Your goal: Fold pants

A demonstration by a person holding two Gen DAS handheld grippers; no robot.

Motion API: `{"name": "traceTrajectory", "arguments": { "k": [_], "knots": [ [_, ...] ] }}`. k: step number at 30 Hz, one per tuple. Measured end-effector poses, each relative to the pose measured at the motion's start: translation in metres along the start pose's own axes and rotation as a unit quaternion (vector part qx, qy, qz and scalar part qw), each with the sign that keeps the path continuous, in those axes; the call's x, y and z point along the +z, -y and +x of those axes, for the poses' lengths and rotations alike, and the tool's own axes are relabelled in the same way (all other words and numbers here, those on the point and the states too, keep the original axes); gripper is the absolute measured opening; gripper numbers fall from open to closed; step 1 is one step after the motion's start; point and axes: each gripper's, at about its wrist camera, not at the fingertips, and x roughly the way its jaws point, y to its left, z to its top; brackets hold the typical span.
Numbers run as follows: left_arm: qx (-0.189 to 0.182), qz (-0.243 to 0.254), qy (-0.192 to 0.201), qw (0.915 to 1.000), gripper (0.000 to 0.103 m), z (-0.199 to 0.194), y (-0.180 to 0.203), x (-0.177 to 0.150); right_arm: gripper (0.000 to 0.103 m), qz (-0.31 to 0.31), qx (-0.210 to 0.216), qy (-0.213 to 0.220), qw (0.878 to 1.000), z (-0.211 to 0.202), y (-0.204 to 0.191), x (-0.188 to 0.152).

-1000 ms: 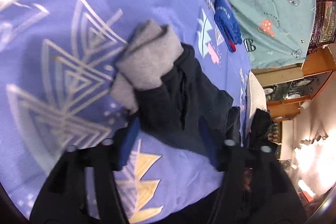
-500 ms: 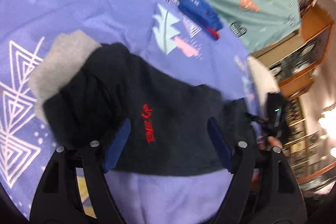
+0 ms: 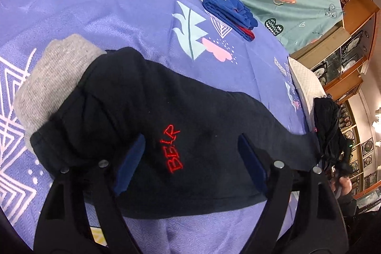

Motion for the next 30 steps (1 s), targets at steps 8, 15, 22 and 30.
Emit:
{"name": "traceTrajectory", "arguments": {
  "k": [8, 15, 22, 30],
  "knots": [
    [0.002, 0.003, -0.003, 1.0000, 0.082, -0.006, 0.002, -0.003, 0.025, 0.041, -0.028, -0.003, 0.999, 0.020, 0.010, -0.018],
    [-0.006, 0.054, 0.019, 0.9983, 0.090, -0.023, 0.029, -0.004, 0.059, 0.009, 0.055, 0.091, 0.994, -0.044, -0.036, 0.026],
    [0.051, 0.057, 0.024, 0.9968, 0.091, -0.001, 0.010, -0.009, 0.071, -0.124, 0.320, -0.053, 0.938, 0.046, -0.236, 0.084],
    [-0.010, 0.032, 0.045, 0.9984, 0.091, -0.013, -0.009, -0.013, 0.071, -0.155, 0.394, -0.250, 0.871, 0.152, -0.345, 0.088]
  ]
}}
